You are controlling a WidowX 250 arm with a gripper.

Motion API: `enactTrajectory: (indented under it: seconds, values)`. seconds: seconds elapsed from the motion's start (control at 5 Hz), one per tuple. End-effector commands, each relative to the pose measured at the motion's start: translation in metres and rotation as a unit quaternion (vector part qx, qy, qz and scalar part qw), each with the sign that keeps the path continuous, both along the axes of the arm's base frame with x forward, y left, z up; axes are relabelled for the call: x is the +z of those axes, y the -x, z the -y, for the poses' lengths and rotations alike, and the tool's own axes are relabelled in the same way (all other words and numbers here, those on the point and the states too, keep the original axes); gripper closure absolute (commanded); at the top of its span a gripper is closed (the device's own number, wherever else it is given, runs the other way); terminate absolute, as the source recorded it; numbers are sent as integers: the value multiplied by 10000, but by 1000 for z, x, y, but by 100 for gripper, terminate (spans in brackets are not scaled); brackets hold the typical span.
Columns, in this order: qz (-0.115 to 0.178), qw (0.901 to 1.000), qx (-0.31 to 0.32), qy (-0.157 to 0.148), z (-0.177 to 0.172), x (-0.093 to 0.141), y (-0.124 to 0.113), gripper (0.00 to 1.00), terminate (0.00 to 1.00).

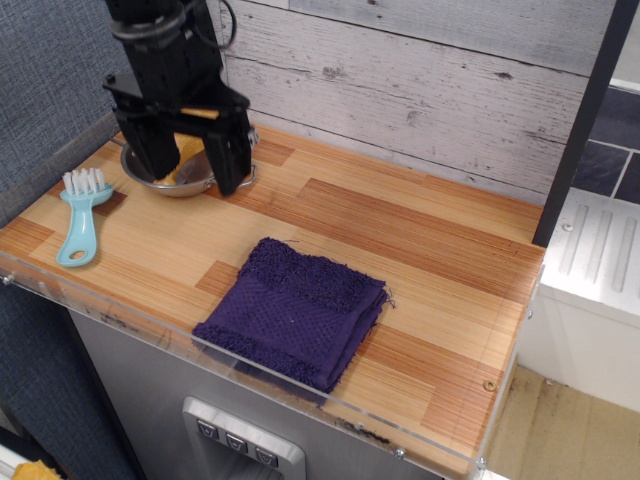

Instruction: Move the wood spoon to the right corner of the table.

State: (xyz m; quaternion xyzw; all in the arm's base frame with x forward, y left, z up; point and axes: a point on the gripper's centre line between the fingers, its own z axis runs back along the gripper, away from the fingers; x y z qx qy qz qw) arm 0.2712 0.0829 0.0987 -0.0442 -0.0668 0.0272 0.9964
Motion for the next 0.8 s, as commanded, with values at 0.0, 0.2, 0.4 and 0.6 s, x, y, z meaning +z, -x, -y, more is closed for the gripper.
enactTrajectory:
  seconds: [0.0, 0.2, 0.4, 0.6]
  values:
    - [193, 9983, 91, -537, -58, 7, -50, 0, 0]
    - [113, 9983, 84, -564, -66, -2, -60, 0, 0]
    - [-43, 9979, 124, -641, -72, -15, -59, 0, 0]
    - [-262, 9969, 92, -738, -74, -30, -55, 0, 0]
